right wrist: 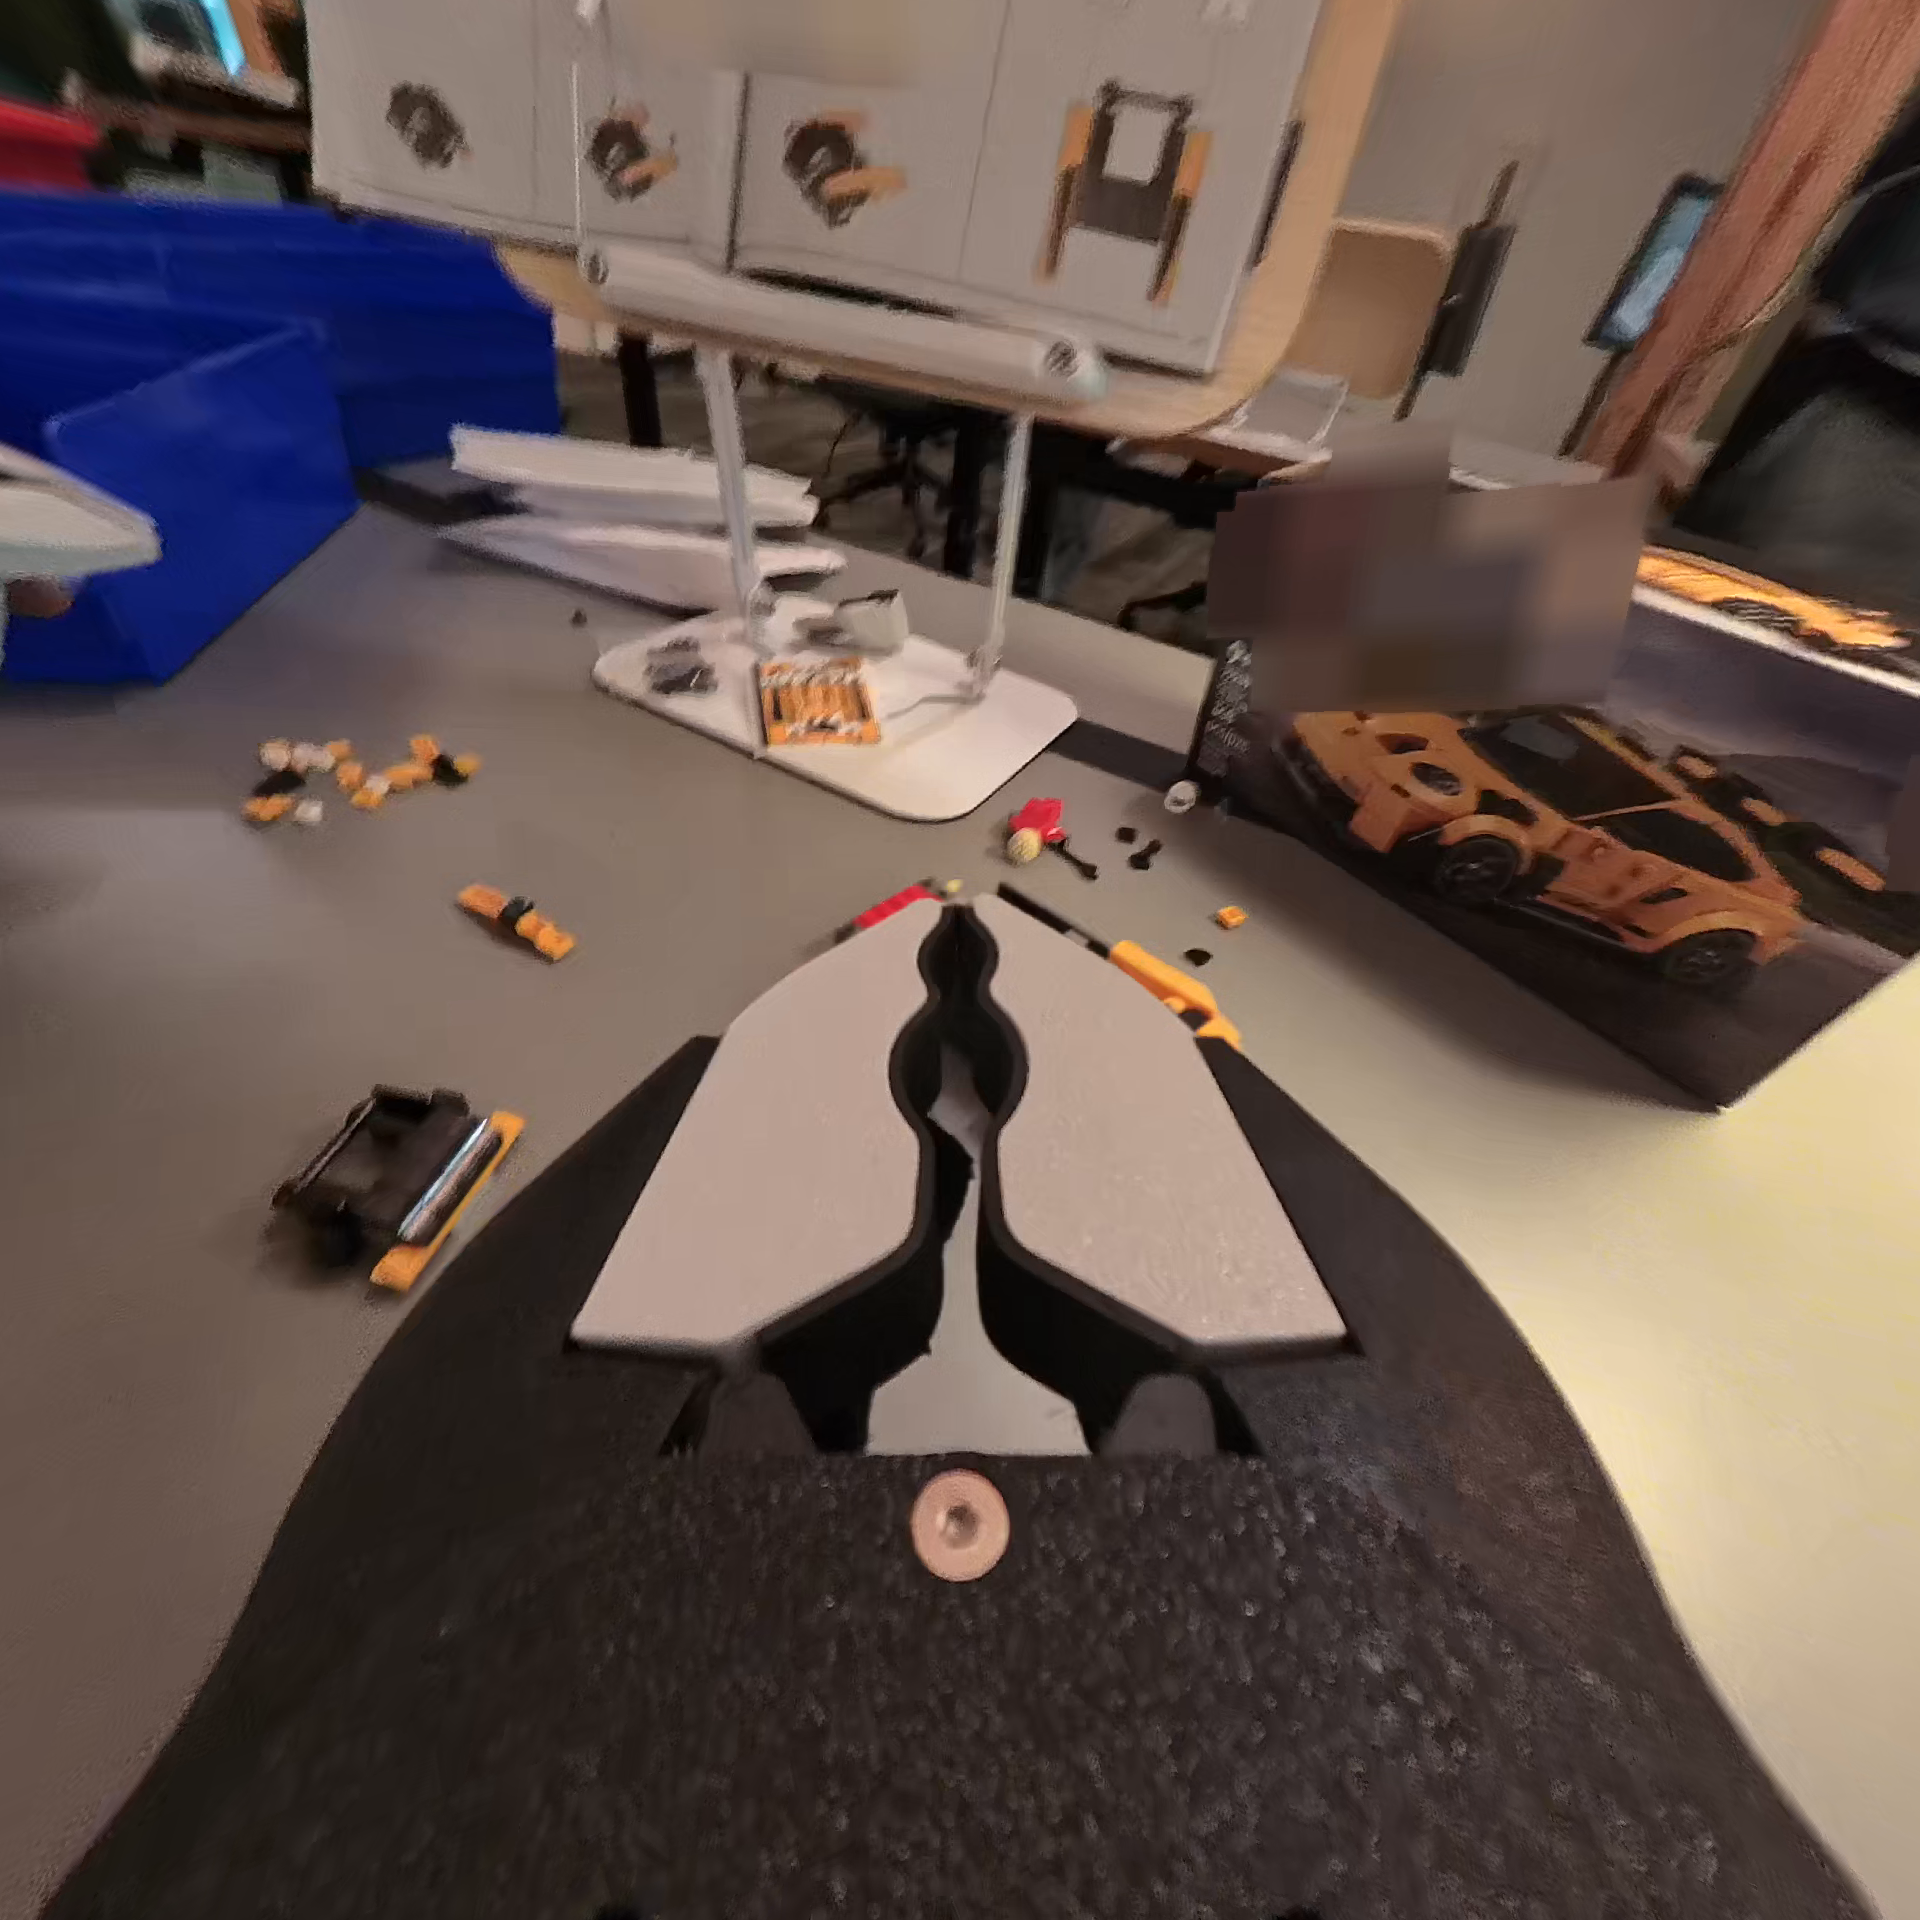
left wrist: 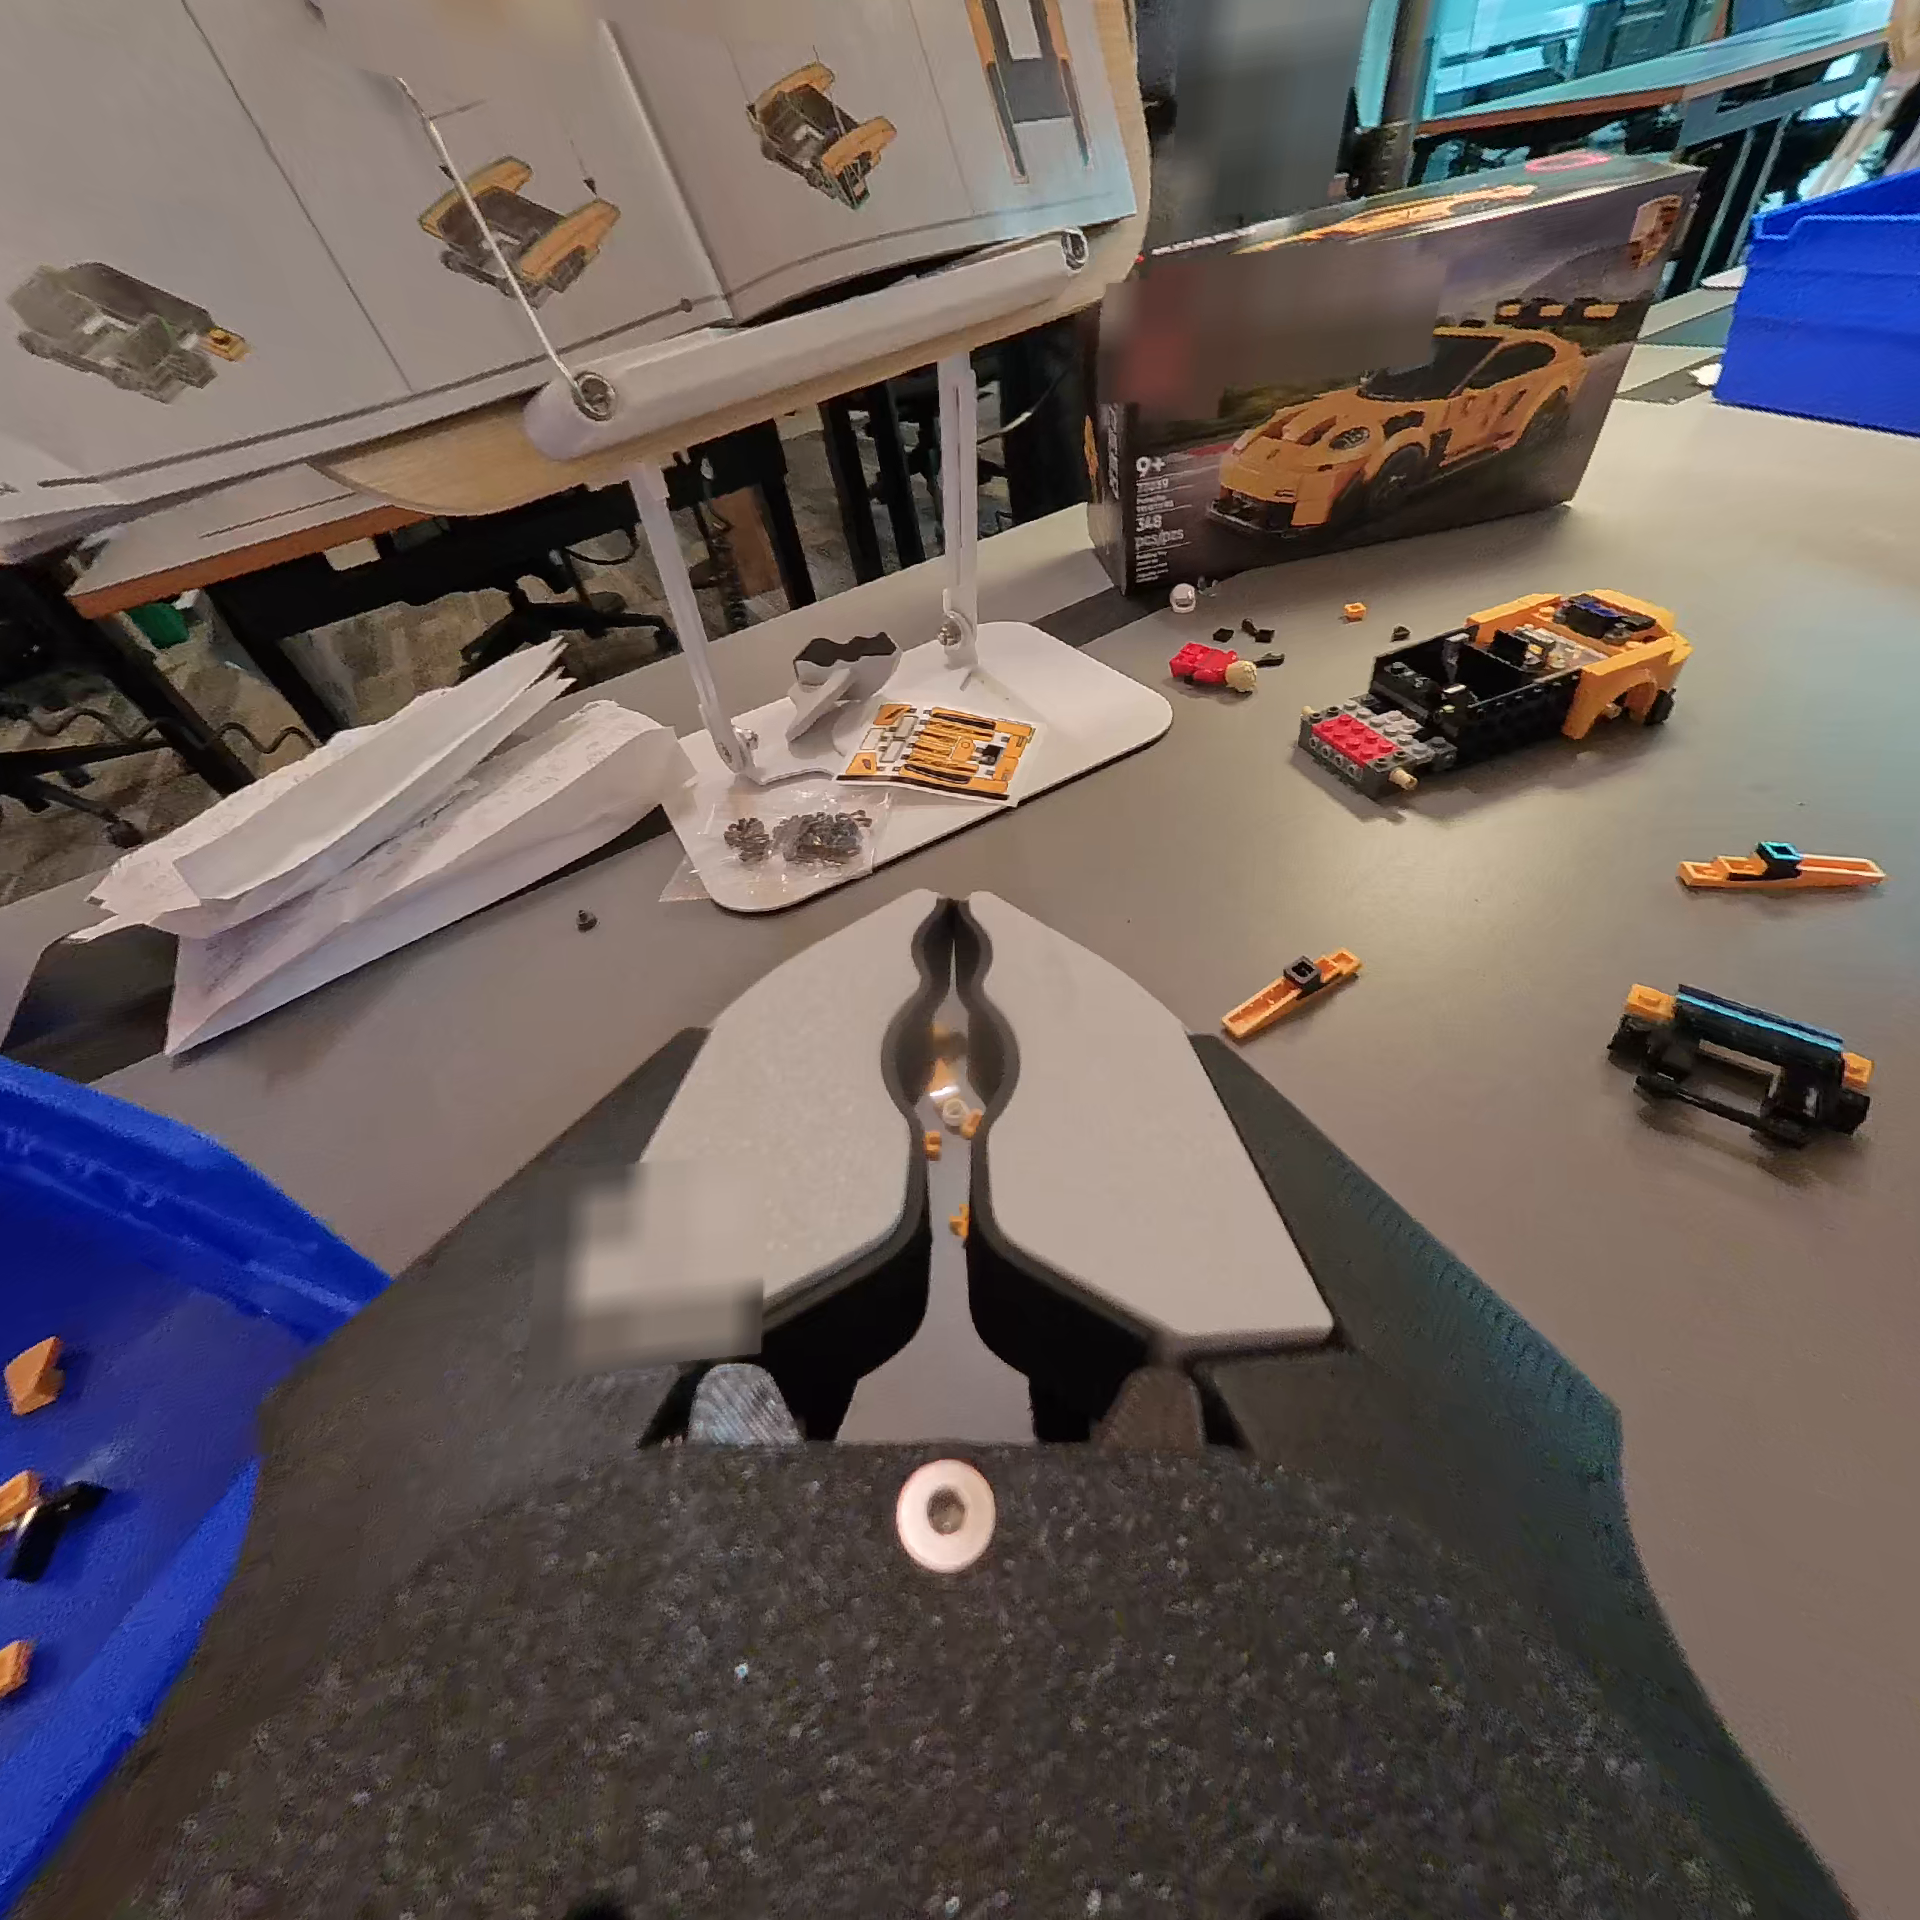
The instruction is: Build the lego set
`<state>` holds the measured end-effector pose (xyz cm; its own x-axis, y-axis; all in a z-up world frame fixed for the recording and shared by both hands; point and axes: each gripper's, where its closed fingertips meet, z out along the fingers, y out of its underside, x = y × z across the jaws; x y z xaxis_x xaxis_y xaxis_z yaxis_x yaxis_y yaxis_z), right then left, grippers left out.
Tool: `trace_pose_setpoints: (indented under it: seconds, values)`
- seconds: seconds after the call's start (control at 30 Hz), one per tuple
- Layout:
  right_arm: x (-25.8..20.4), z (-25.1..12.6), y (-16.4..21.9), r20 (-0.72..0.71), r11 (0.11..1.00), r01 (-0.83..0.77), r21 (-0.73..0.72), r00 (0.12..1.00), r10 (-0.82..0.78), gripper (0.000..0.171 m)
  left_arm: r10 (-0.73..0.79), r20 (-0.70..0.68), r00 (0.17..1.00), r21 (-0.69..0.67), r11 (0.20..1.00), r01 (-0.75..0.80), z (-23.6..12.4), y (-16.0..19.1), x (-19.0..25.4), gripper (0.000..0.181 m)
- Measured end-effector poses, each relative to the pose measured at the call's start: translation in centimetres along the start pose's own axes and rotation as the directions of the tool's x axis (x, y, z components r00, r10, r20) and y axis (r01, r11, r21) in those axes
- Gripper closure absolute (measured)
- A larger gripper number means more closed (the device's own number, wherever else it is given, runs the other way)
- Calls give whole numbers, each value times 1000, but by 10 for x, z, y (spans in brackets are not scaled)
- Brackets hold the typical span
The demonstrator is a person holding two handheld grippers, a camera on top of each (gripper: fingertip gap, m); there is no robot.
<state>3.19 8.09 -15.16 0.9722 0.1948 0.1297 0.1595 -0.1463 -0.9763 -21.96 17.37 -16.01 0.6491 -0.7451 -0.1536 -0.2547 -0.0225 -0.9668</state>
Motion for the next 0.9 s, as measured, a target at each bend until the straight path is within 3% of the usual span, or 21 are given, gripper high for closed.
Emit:
trace_pose_setpoints:
  seconds: [0.13, 0.23, 0.5, 0.6, 0.67, 0.8, 0.9]
  values:
    - [-43, -4, 49, 339, 920, 160, -358, 940, -32, 163, -14, -236, 972, -145, 989, -21, 12, 26, 42, 172]
    - [-63, -20, 78, 468, 829, 256, -497, 884, 8, 149, -12, -386, 923, -226, 971, -82, 17, 42, 75, 161]
    - [-52, -5, 107, 409, 766, 273, -582, 913, -14, 142, 55, -616, 786, -267, 924, -274, 24, 57, 128, 155]
    - [-52, -1, 106, 413, 770, 295, -566, 910, -45, 163, 12, -710, 704, -273, 917, -291, 17, 55, 158, 153]
    - [-58, -2, 105, 452, 770, 346, -537, 888, -84, 163, 17, -741, 671, -273, 906, -324, 16, 55, 173, 148]
    - [-71, -5, 97, 520, 791, 423, -442, 839, -158, 163, 37, -762, 647, -286, 876, -387, 21, 62, 191, 133]
    - [-77, -9, 91, 548, 807, 431, -403, 820, -164, 163, 80, -728, 681, -303, 853, -424, 26, 66, 192, 143]
